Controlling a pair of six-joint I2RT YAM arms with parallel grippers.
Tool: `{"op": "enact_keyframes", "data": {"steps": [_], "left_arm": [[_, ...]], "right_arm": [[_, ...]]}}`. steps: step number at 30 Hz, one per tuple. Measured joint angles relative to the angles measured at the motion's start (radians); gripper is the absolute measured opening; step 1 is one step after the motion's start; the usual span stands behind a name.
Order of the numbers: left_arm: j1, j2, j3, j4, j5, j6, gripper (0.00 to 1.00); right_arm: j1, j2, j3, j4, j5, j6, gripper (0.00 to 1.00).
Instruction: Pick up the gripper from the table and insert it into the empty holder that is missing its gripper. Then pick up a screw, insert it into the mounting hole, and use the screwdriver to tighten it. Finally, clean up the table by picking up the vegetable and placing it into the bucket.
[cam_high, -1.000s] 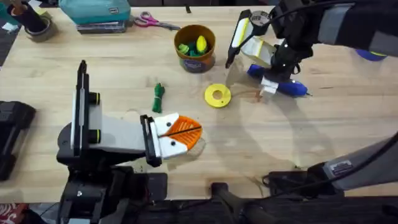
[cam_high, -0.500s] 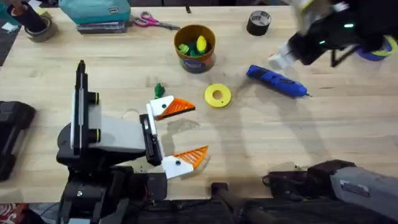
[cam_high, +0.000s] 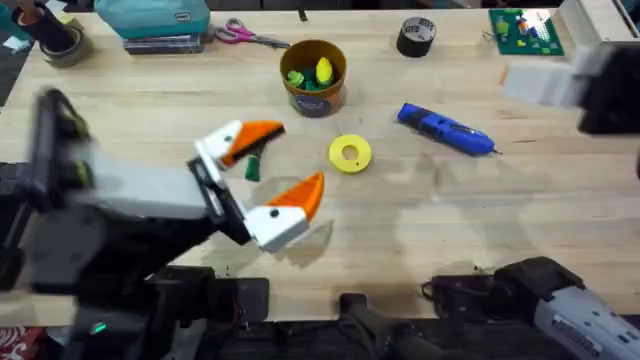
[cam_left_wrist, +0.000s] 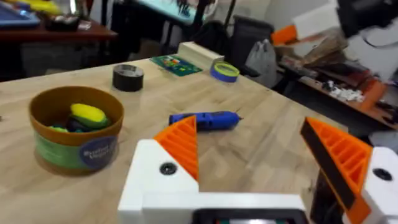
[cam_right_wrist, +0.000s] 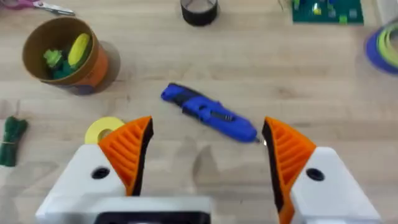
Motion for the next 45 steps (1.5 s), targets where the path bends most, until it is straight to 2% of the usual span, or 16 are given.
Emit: {"op": "enact_keyframes", "data": {"steps": [4,7,10,14,19,22,24,32,37,39,45], "left_arm": [[0.0,0.125,0.188,-0.157,-0.053,0.022,0.986],[0.0,0.268,0.34,-0.351,-0.099,0.085,0.986],[0.0,0.438,0.504,-0.589,-0.162,0.18,0.986],[0.0,0.638,0.694,-0.83,-0.278,0.296,0.986],[0.0,0.836,0.858,-1.005,-0.465,0.374,0.986],[0.0,0.911,0.889,-1.027,-0.574,0.392,0.986],[0.0,0.946,0.891,-1.029,-0.618,0.399,0.985],[0.0,1.044,0.891,-1.031,-0.709,0.411,0.985],[-0.008,1.064,0.891,-1.047,-0.746,0.338,0.987],[-0.033,1.064,0.891,-1.071,-0.771,0.314,0.988],[-0.177,1.102,0.892,-1.109,-0.862,0.243,0.986]], "right_arm": [[0.0,-0.061,0.0,-0.146,0.0,0.085,0.996],[0.0,-0.08,0.0,-0.236,0.0,0.113,0.996],[0.0,-0.086,0.0,-0.299,0.0,0.117,0.996],[0.0,-0.086,0.0,-0.33,0.0,0.108,0.996],[0.0,-0.086,0.0,-0.33,0.0,0.094,0.996],[0.0,-0.086,0.0,-0.33,0.0,0.09,0.996],[0.0,-0.086,0.0,-0.329,0.0,0.086,0.996],[0.0,-0.086,0.0,-0.328,0.0,0.072,0.996],[0.0,-0.086,0.0,-0.328,0.0,0.068,0.996],[0.0,-0.086,0.0,-0.328,0.0,0.064,0.996],[0.0,-0.086,0.0,-0.328,0.0,0.064,0.996]]}}
